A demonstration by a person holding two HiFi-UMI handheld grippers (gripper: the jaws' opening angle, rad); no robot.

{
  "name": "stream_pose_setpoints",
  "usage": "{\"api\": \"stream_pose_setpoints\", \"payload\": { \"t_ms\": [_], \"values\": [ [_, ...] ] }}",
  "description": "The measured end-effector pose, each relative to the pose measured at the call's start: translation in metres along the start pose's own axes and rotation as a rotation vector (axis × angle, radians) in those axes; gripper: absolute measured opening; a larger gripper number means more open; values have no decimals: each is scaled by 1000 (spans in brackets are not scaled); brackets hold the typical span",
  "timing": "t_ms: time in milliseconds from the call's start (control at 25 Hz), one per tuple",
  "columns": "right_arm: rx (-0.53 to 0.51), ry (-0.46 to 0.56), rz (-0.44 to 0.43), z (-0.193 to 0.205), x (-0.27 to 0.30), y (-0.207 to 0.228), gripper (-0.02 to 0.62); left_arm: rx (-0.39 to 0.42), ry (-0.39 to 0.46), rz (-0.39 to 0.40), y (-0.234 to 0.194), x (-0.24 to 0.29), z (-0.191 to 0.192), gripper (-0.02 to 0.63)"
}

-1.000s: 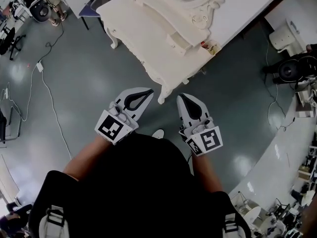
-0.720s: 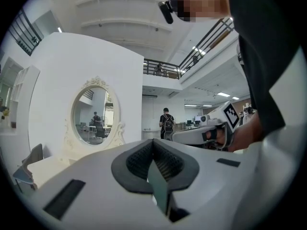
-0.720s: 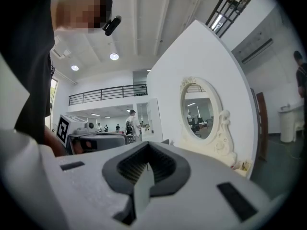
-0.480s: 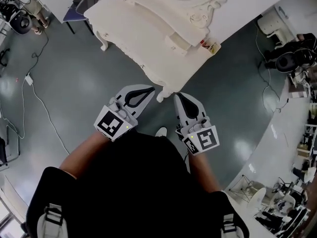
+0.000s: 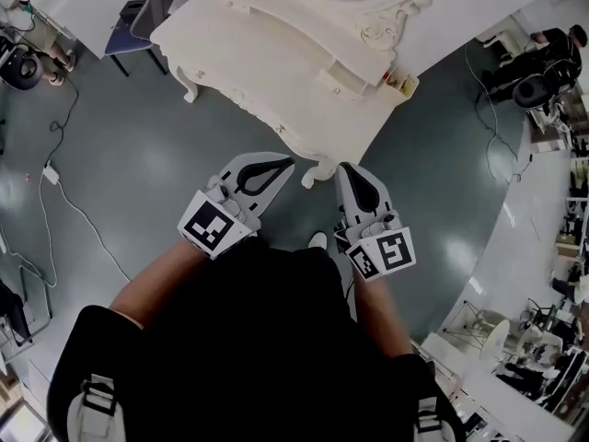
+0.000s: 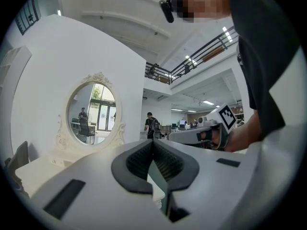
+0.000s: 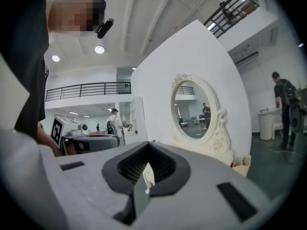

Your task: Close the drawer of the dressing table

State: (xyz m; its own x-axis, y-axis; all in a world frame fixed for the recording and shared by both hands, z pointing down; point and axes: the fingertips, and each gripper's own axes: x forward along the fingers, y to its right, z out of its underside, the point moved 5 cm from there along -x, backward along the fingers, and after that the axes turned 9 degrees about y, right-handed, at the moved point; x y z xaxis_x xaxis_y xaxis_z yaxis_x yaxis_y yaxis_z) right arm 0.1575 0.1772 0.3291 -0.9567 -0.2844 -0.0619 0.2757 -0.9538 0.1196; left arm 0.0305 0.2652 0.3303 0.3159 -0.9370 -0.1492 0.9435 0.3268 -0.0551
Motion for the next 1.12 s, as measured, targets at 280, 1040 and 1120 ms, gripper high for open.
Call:
{"api": "stream_pose_setpoints", "payload": {
  "t_ms": [280,1040,1120],
  "values": [
    [-11,-12,57,4,22,-18,2,-24,4,30,-31,-16,0,-6],
    [-10,23,41,2,79,50,2,23,-11,12,-94,52,1,-6],
    [-4,29,42,0,83,65,2,28,-9,14,-98,67,2,-6]
  ]
}}
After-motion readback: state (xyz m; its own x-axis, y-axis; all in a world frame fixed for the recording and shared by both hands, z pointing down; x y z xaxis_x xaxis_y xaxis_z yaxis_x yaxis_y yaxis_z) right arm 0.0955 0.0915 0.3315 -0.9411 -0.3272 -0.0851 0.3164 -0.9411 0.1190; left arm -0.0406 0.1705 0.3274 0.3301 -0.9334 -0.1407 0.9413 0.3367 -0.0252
